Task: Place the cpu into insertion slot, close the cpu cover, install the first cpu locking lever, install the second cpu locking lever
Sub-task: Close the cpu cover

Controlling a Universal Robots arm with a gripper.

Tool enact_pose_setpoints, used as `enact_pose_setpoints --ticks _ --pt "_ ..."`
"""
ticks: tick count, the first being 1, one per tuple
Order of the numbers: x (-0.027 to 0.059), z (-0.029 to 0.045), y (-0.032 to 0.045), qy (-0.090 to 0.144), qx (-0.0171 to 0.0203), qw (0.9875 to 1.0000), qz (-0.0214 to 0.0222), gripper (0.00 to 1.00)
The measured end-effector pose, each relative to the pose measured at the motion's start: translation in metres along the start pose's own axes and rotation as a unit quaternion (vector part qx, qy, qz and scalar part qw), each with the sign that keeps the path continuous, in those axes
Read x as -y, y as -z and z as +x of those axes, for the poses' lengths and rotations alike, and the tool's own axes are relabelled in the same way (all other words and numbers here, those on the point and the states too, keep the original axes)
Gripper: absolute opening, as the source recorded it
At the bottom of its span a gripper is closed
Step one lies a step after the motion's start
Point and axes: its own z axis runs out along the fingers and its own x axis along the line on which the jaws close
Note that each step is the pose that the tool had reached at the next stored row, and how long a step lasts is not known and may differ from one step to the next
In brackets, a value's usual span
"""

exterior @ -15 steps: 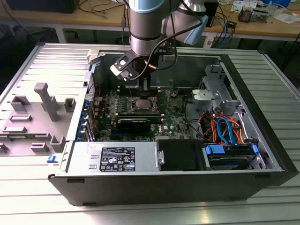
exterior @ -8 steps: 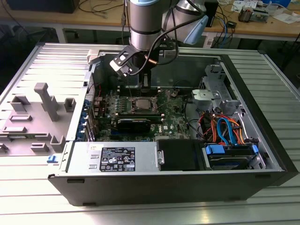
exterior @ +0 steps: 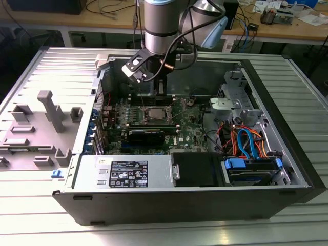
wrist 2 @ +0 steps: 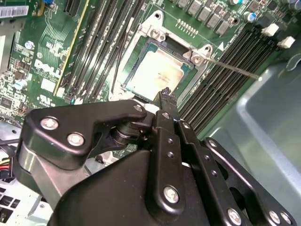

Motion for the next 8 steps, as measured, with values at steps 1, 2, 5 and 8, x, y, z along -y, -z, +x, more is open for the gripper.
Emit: enact_pose_setpoints --ticks 1,2,5,8 --pt "-0.0011 0.0 -0.0001 0.0 0.0 1.0 0.0 0.11" --pt "-0.0025 -0.0001 -0.0001 0.0 0.0 1.0 0.0 0.11" --pt "-0.0039 -0.0001 -0.0001 0.0 0.0 1.0 0.0 0.11" --pt "-0.004 -0.0001 0.0031 0.0 0.0 1.0 0.0 0.11"
